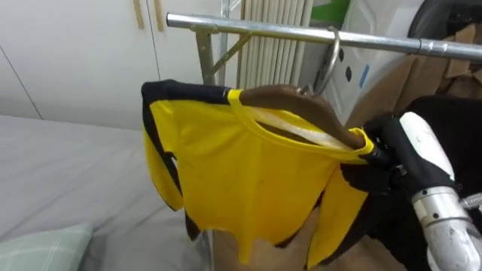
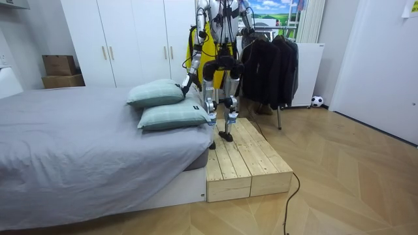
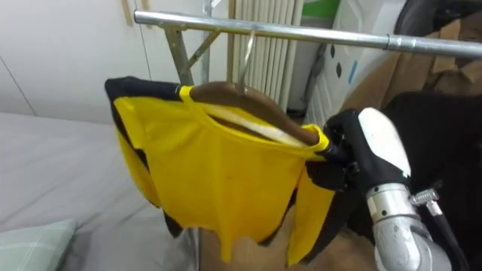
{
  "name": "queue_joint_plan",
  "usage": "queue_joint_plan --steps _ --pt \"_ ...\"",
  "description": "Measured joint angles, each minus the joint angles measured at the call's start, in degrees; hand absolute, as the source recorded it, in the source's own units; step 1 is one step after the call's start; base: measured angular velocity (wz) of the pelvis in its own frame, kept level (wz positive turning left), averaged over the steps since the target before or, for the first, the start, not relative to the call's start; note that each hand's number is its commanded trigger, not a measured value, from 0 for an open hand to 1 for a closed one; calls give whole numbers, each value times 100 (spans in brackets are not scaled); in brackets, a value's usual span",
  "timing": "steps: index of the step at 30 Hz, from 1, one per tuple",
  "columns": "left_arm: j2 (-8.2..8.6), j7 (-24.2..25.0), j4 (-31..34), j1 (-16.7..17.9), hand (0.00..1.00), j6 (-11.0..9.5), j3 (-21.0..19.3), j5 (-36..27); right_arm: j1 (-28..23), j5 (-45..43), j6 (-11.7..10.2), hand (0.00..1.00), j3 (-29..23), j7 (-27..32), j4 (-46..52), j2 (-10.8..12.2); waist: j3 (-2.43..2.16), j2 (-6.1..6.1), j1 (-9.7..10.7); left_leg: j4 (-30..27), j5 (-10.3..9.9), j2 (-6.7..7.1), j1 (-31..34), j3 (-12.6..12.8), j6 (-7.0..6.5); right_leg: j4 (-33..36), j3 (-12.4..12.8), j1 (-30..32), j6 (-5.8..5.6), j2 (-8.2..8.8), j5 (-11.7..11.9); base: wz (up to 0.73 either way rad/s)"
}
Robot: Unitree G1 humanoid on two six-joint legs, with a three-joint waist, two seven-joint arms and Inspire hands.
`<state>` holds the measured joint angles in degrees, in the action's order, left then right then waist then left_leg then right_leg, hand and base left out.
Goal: Hang clothes
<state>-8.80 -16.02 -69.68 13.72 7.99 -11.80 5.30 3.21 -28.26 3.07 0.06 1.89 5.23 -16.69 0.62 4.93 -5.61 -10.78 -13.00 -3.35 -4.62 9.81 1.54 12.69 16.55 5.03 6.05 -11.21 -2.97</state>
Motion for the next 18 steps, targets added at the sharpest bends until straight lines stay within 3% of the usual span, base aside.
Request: queue_joint_plan --steps 7,11,18 --pt "-102 161 151 51 0 -177 82 1 13 839 -5 100 23 -36 -77 -11 8 -7 -116 -16 -15 3 12 -253 25 7 -280 -30 60 53 -81 19" --pt "-99 209 255 97 0 -196 85 326 232 1409 -61 100 43 -211 -703 -18 44 -87 -212 -20 -20 2 1 -387 35 -7 -395 -83 91 70 -127 16" --pt "-92 206 283 101 0 -210 107 434 289 1923 -60 100 101 -211 -1241 -19 21 -138 -265 -21 -12 9 17 -519 53 8 -530 -101 136 104 -226 15"
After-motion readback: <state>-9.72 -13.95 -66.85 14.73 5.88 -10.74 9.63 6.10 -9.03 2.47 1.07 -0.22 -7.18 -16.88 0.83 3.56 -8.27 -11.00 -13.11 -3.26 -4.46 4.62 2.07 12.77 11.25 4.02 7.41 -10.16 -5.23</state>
